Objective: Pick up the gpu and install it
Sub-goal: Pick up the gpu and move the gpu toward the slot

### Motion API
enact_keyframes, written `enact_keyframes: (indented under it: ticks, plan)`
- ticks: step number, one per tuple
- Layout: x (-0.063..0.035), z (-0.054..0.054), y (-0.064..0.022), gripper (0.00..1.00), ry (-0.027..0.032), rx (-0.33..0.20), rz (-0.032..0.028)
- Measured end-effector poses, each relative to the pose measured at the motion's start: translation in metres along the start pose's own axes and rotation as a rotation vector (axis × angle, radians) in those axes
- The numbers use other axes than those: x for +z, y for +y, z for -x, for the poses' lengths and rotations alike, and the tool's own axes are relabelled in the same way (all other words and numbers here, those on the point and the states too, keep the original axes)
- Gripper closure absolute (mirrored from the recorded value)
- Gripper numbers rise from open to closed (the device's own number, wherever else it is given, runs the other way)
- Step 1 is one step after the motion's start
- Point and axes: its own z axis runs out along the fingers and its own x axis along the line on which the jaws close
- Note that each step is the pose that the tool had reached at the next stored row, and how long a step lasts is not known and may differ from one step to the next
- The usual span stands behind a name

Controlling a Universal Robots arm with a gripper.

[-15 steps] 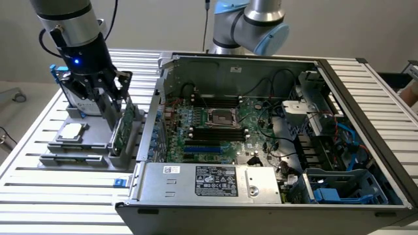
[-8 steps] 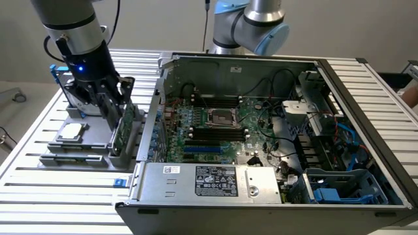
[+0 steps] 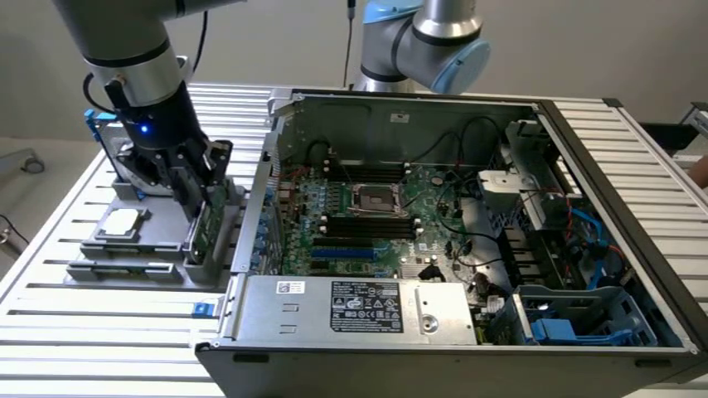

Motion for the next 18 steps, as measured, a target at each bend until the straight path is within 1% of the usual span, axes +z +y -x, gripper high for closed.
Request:
enact_keyframes:
  ticks: [8,11,14,18]
  plan:
    - [0.0145,0.000,-0.0006,0.58,-0.0010,0.015,-0.0004]
    - [0.0191,0.000,-0.0008,0.58,-0.0030,0.022,-0.0025]
    - [0.0213,0.000,-0.0007,0.58,-0.0056,0.027,-0.0062]
    - [0.0221,-0.001,-0.0001,0.58,-0.0082,0.029,-0.0079]
